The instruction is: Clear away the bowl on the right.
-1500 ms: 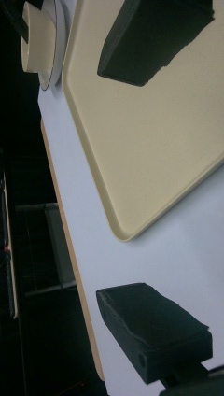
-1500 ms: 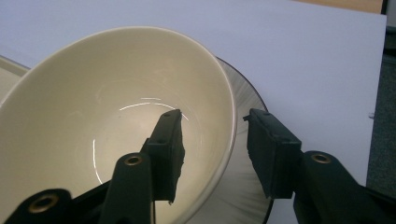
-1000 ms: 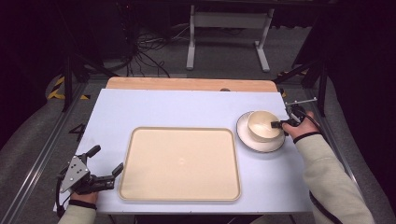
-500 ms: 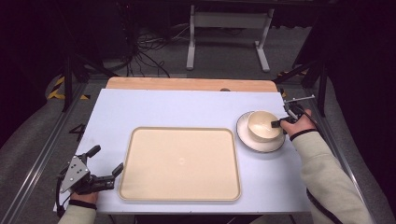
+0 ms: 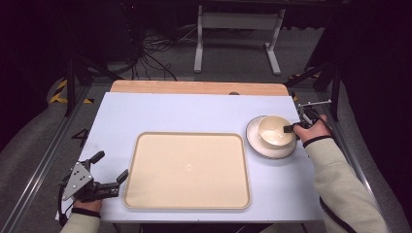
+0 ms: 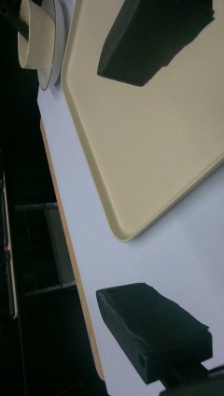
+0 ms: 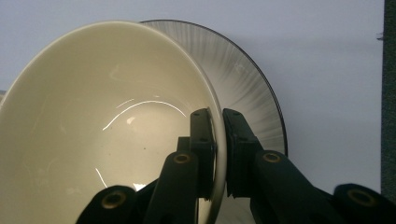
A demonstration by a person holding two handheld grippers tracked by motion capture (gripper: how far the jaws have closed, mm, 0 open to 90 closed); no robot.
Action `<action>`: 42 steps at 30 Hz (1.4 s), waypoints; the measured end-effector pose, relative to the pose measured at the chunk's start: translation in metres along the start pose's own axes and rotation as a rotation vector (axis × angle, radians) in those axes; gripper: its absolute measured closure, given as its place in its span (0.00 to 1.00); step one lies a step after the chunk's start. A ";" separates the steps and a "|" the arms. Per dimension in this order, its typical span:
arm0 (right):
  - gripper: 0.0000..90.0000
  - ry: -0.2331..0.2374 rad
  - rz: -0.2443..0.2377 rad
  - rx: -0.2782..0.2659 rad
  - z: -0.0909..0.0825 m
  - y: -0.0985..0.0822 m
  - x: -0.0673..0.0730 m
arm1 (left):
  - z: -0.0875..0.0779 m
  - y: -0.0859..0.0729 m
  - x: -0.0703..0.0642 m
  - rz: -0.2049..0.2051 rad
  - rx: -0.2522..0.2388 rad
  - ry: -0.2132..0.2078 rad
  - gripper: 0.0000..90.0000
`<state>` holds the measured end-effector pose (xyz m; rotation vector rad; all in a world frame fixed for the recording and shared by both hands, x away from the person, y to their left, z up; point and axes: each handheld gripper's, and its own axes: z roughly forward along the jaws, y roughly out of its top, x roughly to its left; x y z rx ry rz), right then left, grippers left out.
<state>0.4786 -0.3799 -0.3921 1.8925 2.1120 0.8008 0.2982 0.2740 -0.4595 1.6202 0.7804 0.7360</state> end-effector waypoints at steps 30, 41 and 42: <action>0.93 0.022 -0.051 -0.041 -0.053 0.009 0.039 | 0.000 0.000 0.000 -0.002 0.000 -0.002 0.00; 0.92 0.047 -0.072 -0.036 -0.057 0.005 0.062 | 0.000 0.000 0.000 0.001 0.000 -0.001 0.00; 0.92 0.050 -0.075 -0.035 -0.057 0.005 0.064 | 0.000 0.000 0.000 0.001 -0.001 -0.001 0.00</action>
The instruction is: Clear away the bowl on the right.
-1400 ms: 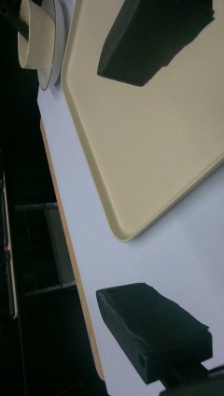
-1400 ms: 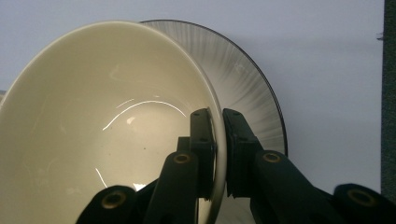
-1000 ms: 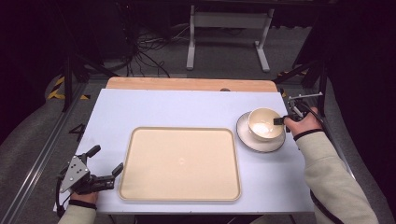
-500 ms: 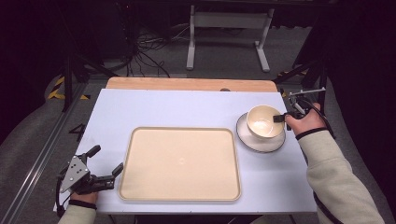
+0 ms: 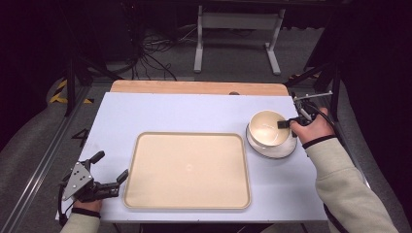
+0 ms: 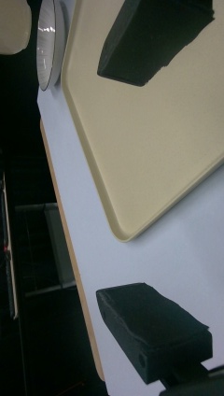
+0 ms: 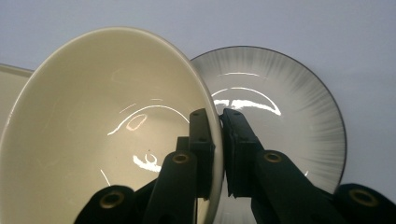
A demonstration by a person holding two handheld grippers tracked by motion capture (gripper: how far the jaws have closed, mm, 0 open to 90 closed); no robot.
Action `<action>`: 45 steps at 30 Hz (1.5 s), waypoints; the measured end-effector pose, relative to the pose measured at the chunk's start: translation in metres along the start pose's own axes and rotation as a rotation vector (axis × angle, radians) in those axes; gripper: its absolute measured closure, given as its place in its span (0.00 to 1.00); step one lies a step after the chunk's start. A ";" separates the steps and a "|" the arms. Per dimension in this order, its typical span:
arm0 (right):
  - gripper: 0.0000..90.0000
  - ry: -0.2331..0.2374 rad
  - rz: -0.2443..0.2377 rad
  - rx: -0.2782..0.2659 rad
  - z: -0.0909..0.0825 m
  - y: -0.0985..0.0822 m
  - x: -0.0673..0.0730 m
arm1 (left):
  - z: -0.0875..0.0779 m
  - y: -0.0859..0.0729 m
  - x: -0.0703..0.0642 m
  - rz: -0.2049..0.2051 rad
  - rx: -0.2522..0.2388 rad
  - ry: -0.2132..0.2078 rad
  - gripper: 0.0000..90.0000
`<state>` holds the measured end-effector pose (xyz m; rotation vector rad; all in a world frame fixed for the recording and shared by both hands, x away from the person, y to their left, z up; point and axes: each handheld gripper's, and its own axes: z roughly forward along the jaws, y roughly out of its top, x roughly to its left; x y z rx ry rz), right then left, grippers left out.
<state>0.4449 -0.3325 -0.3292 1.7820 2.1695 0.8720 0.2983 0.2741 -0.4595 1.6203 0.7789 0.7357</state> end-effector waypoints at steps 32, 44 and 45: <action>0.92 0.163 -0.177 0.036 0.014 0.001 0.107 | 0.000 0.000 0.000 -0.002 -0.006 -0.005 0.00; 0.92 0.216 -0.225 0.049 0.024 0.001 0.140 | 0.000 0.000 0.000 -0.001 -0.005 -0.005 0.00; 0.92 0.222 -0.229 0.049 0.024 0.002 0.143 | 0.000 0.000 0.000 -0.003 -0.004 -0.005 0.00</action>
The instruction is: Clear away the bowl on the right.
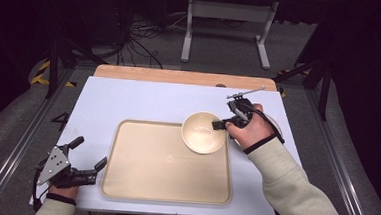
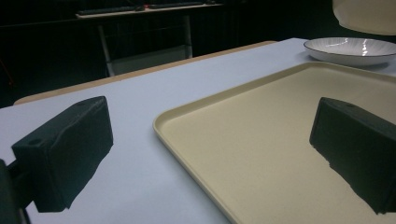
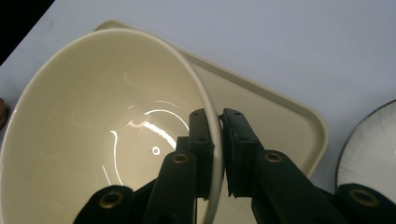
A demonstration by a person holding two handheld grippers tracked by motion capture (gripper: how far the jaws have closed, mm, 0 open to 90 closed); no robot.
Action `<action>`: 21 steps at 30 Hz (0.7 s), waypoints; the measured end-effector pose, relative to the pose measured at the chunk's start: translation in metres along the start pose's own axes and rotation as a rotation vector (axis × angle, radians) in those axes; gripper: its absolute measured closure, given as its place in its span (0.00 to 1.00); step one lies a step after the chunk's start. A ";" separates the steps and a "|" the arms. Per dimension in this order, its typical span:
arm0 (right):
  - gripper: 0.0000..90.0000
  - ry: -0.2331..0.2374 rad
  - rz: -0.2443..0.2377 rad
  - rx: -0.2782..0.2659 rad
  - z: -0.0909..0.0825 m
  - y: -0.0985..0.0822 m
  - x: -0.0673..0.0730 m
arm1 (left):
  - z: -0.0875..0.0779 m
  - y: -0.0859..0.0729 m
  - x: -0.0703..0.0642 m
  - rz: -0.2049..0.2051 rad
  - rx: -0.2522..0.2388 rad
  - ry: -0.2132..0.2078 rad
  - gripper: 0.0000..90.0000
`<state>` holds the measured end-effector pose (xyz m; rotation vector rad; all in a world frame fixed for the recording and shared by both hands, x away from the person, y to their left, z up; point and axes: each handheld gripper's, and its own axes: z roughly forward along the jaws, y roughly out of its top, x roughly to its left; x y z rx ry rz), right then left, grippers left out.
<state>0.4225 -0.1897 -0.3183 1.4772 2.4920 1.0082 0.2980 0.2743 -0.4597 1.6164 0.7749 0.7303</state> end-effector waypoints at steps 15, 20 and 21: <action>0.92 0.066 -0.034 0.011 0.023 0.006 0.031 | 0.000 0.000 0.000 0.000 -0.001 -0.002 0.00; 0.92 0.092 -0.040 0.011 0.030 0.008 0.040 | 0.000 0.000 0.000 0.000 -0.001 -0.002 0.00; 0.92 0.096 -0.042 0.012 0.032 0.008 0.041 | 0.000 0.000 0.000 0.000 -0.001 -0.002 0.00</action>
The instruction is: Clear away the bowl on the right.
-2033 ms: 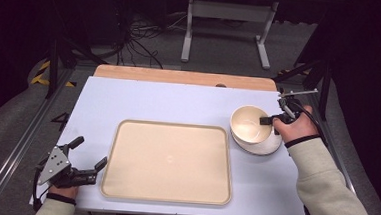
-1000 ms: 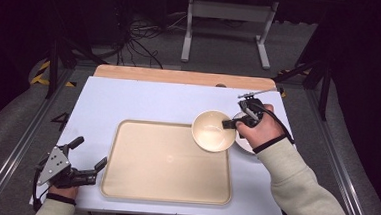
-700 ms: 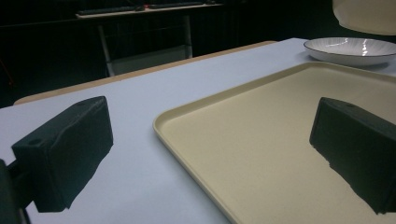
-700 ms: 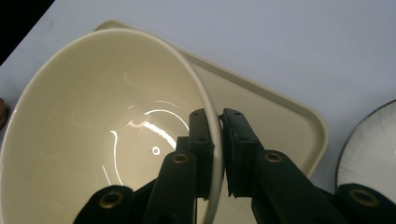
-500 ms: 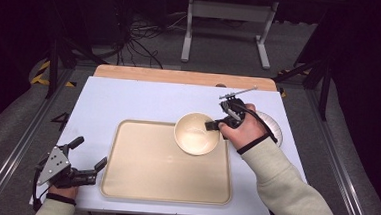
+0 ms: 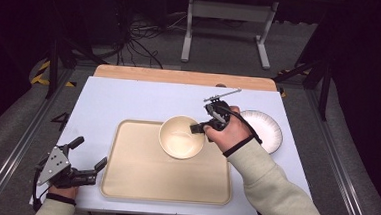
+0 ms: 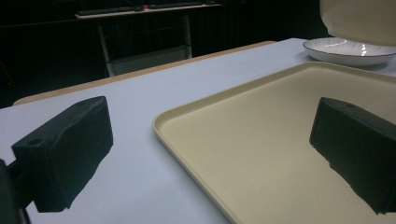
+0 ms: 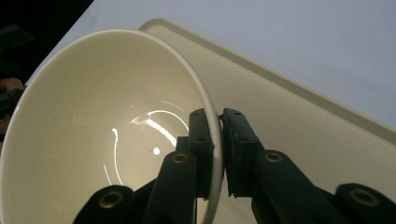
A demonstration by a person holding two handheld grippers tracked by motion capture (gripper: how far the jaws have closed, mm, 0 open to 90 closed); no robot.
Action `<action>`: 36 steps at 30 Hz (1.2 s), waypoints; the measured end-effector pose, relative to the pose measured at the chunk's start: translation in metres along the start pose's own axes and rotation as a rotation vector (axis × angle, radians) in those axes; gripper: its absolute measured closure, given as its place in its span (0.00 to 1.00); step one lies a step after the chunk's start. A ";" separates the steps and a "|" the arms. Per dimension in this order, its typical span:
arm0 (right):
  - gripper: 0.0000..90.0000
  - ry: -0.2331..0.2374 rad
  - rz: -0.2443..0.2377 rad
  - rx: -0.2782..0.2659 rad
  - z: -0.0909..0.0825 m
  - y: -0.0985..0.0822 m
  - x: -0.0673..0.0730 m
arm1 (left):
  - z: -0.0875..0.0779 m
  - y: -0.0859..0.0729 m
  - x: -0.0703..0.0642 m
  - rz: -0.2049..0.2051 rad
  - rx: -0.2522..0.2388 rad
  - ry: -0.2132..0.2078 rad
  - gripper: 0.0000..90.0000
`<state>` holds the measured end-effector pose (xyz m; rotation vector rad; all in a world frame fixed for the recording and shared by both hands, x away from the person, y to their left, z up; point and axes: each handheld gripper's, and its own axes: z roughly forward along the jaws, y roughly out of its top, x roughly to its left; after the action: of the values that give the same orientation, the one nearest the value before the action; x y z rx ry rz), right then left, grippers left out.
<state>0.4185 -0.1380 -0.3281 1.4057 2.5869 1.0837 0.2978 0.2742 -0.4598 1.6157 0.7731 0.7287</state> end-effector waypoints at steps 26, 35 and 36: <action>0.92 0.022 0.011 0.061 0.060 -0.015 0.005 | 0.000 0.000 0.000 0.001 0.000 -0.003 0.00; 0.92 0.020 0.017 0.092 0.072 -0.021 0.002 | 0.000 0.000 0.000 0.001 -0.001 -0.004 0.00; 0.92 0.018 0.017 0.094 0.074 -0.022 0.001 | 0.000 0.000 0.000 0.001 -0.001 -0.004 0.00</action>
<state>0.4245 -0.1027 -0.3967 1.4458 2.6767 0.9932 0.2978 0.2741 -0.4599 1.6158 0.7696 0.7263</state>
